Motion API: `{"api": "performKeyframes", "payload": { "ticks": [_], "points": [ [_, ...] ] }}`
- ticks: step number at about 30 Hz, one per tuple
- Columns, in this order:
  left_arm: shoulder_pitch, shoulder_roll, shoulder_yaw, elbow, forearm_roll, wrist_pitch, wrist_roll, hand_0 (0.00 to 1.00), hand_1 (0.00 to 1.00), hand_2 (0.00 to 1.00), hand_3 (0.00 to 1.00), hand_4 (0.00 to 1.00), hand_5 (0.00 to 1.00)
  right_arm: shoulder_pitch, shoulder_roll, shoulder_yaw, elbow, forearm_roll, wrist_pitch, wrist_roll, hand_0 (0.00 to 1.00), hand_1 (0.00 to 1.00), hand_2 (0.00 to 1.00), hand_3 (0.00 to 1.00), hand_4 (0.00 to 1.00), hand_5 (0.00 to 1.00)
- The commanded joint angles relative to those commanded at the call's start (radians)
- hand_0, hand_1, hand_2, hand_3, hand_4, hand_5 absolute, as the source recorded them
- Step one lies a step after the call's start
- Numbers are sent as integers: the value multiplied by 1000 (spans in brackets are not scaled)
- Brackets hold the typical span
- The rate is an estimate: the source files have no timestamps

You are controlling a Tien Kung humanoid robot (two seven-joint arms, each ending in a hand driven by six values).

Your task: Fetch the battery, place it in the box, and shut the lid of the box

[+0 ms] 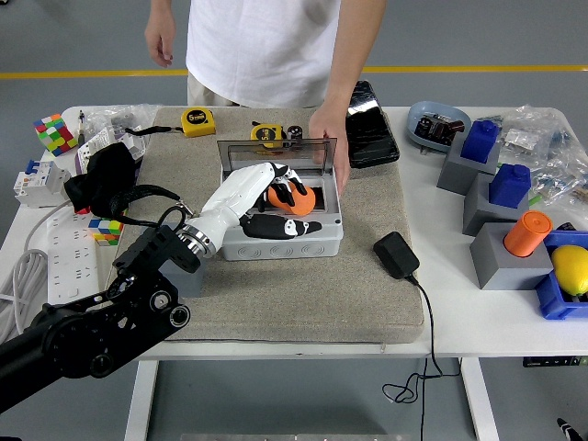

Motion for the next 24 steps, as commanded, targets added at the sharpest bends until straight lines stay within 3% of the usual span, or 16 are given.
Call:
{"api": "performKeyframes", "payload": {
  "ticks": [13,19,24],
  "points": [
    [-61,-45,52,49,-101,-17,-36,161,438,453,532,998,459,1,-1,-11,0,5,2,-1,625,647,644,555,956,499],
    [-44,-22,1,9,-71,-3,-53,163,440,458,533,998,457,-1,-4,-9,2,3,1,-2,626,647,644,555,956,499],
    [-24,6,-76,-40,-49,30,-100,175,449,461,538,998,460,-5,-6,-15,0,5,4,-4,626,647,644,555,956,499]
  ]
}}
